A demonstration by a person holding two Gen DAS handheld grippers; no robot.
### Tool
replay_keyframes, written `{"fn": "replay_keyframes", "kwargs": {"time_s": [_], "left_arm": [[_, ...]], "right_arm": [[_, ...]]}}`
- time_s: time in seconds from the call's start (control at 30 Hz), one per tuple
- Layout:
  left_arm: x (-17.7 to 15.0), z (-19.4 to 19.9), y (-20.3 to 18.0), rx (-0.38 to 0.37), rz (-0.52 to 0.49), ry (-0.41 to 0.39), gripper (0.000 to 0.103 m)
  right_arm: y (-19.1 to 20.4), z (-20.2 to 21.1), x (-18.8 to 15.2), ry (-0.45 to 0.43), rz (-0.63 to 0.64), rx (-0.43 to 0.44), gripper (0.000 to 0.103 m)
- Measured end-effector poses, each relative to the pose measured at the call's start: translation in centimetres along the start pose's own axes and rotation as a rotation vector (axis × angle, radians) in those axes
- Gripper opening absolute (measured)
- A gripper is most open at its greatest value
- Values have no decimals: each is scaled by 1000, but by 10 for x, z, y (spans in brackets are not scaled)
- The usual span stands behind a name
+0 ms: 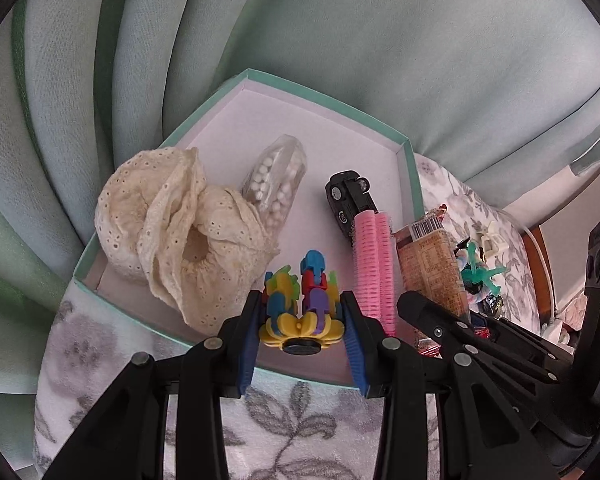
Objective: Organize objects
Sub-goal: 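Carry the block toy and snack bag with both tools into the teal box, then open both tools to release the block toy and snack bag in the box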
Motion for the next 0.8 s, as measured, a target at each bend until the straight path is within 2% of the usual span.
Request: {"fn": "replay_keyframes", "kwargs": {"time_s": [0.47, 0.8], "left_arm": [[-8, -10, 3, 18, 20, 46, 39], [-12, -1, 4, 28, 27, 47, 40]], "right_arm": [[3, -6, 0, 11, 1, -5, 26], [5, -8, -3, 30, 6, -7, 28]]}}
Point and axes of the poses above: each gripper's, at about its wrist camera, not at the fingertips, and z roughly against the way its jaws point, y to its left, x to its top, the point moved 8 cm from there along -z, roughly the way its jaws point, and after that the axes turned 13 degrees about x, right-handed, at the moved point
